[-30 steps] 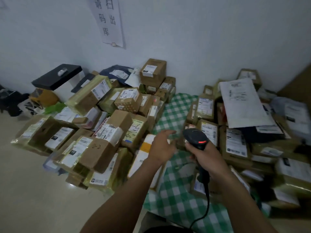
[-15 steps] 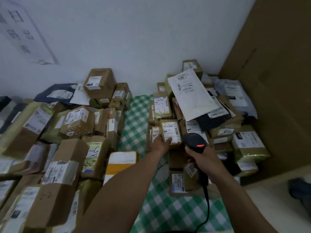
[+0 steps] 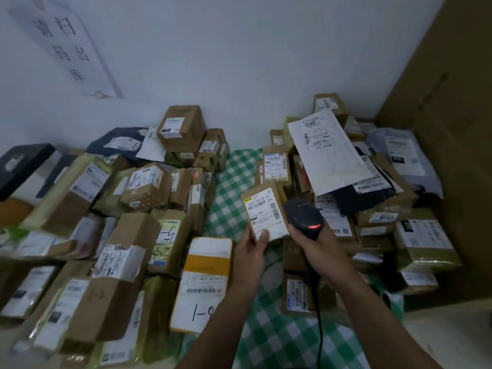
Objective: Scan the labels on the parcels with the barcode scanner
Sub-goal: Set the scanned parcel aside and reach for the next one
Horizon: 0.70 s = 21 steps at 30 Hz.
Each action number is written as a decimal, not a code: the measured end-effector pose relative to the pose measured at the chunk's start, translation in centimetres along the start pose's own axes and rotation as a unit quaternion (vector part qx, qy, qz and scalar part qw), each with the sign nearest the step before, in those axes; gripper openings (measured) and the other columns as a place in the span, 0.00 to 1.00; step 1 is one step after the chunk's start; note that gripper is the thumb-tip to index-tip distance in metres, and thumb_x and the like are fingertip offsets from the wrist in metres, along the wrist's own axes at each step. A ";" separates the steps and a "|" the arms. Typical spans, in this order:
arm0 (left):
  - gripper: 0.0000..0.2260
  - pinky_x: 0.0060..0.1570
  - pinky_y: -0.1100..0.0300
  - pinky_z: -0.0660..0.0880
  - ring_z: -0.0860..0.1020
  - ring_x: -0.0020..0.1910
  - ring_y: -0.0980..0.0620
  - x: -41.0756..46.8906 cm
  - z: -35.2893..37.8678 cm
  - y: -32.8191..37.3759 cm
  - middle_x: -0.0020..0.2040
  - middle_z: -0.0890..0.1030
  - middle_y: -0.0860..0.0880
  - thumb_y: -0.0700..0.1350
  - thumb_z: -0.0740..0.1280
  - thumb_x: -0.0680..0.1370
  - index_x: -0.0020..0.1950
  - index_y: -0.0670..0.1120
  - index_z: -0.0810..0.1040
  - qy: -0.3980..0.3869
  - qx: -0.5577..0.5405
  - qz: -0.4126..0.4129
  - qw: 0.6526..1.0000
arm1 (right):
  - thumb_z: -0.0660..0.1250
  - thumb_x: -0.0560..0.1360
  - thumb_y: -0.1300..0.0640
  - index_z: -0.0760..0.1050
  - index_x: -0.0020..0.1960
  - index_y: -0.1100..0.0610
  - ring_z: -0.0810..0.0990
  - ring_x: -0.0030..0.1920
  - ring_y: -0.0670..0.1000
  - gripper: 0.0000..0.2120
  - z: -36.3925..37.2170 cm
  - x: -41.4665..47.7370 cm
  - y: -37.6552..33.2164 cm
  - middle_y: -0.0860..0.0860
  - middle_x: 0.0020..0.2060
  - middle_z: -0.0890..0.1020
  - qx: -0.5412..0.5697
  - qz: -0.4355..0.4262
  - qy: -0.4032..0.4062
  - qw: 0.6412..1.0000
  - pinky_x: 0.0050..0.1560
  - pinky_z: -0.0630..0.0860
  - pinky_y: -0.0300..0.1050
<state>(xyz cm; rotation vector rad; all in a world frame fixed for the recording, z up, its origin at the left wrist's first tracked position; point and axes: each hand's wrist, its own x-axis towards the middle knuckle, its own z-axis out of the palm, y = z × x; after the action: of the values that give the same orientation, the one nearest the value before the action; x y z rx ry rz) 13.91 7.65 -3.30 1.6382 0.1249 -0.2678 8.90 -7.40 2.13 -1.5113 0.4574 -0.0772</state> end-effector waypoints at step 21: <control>0.48 0.64 0.51 0.78 0.78 0.60 0.67 3.4 -5.9 2.3 0.61 0.78 0.68 0.37 0.78 0.74 0.82 0.60 0.53 0.049 0.088 0.082 0.992 | 0.71 0.79 0.49 0.79 0.58 0.43 0.87 0.41 0.47 0.08 3.3 -0.4 -4.1 0.46 0.43 0.88 -0.095 0.005 -0.163 0.982 0.44 0.79 0.45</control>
<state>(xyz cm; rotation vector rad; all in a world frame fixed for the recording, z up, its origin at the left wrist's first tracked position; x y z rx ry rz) 18.33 13.05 -1.52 1.8261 0.0420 -0.0747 10.64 -4.46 6.14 -1.6723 0.2129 0.2259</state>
